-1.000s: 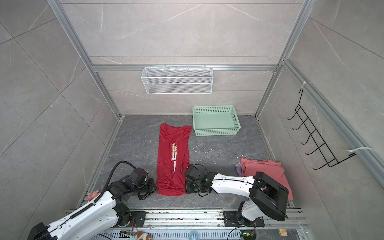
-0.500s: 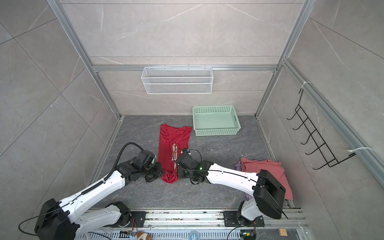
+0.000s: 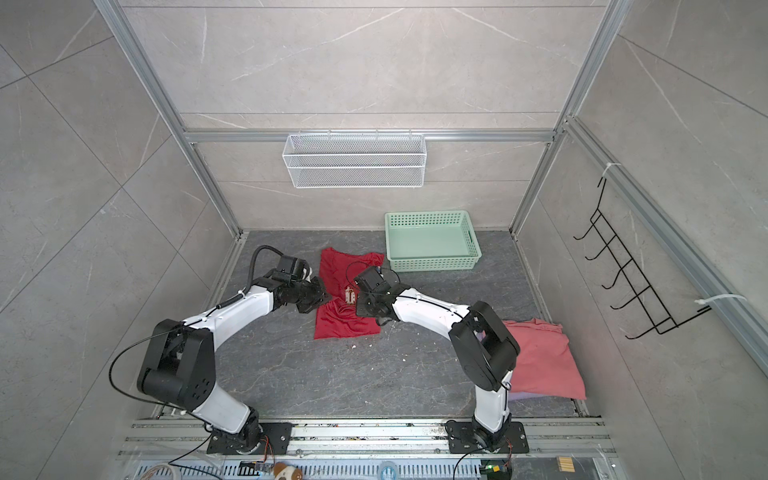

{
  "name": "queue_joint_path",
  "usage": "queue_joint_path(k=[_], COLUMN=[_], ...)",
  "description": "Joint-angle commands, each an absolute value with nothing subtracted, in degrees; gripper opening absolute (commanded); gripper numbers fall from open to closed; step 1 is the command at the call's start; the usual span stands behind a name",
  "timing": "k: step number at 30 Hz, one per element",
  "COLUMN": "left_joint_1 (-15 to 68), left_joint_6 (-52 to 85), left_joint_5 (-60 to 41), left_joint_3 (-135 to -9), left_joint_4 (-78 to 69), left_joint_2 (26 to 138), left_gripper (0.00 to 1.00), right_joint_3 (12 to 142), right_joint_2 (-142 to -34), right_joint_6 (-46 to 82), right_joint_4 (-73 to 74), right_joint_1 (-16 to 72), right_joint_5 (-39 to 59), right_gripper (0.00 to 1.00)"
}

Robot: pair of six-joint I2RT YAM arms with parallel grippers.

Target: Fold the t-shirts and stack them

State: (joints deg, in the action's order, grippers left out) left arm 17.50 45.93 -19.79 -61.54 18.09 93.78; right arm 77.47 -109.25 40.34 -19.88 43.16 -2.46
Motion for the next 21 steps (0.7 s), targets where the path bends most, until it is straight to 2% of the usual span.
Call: queue_joint_path(k=[1, 3, 7, 10, 11, 12, 16, 21], left_joint_1=[15.64, 15.24, 13.84, 11.74, 10.94, 10.22, 9.27, 11.05], left_joint_6=[43.37, 43.33, 43.31, 44.26, 44.91, 45.79, 45.82, 43.41], left_joint_5=[-24.71, -24.83, -25.13, -25.31, -25.23, -25.08, -21.86, -20.48], left_joint_3=[-64.85, -65.92, -69.18, -71.96, -72.23, -72.17, -71.30, -68.18], left_joint_4=[17.14, 17.14, 17.89, 18.44, 18.05, 17.43, 17.53, 20.20], left_joint_2=[97.12, 98.93, 102.01, 103.52, 103.43, 103.12, 99.38, 93.25], left_gripper=[0.00, 0.00, 0.07, 0.28, 0.33, 0.37, 0.42, 0.42], right_joint_3=[81.23, 82.72, 84.83, 87.65, 87.90, 87.95, 85.19, 75.69], right_joint_2=[-113.13, -114.72, -114.80, -114.23, -113.73, -112.97, -109.33, -103.88], right_joint_6=[39.37, 39.63, 39.08, 37.49, 36.97, 36.26, 34.29, 36.12], right_joint_4=[-21.80, -22.23, -21.10, -21.52, -21.46, -21.36, -21.36, -18.81], right_joint_1=[41.91, 41.11, 38.63, 36.45, 36.05, 35.72, 35.64, 37.40], right_joint_5=[0.32, 0.22, 0.44, 0.98, 1.21, 1.18, 4.18, 6.25], right_gripper=[0.04, 0.07, 0.23, 0.48, 0.50, 0.51, 0.48, 0.43])
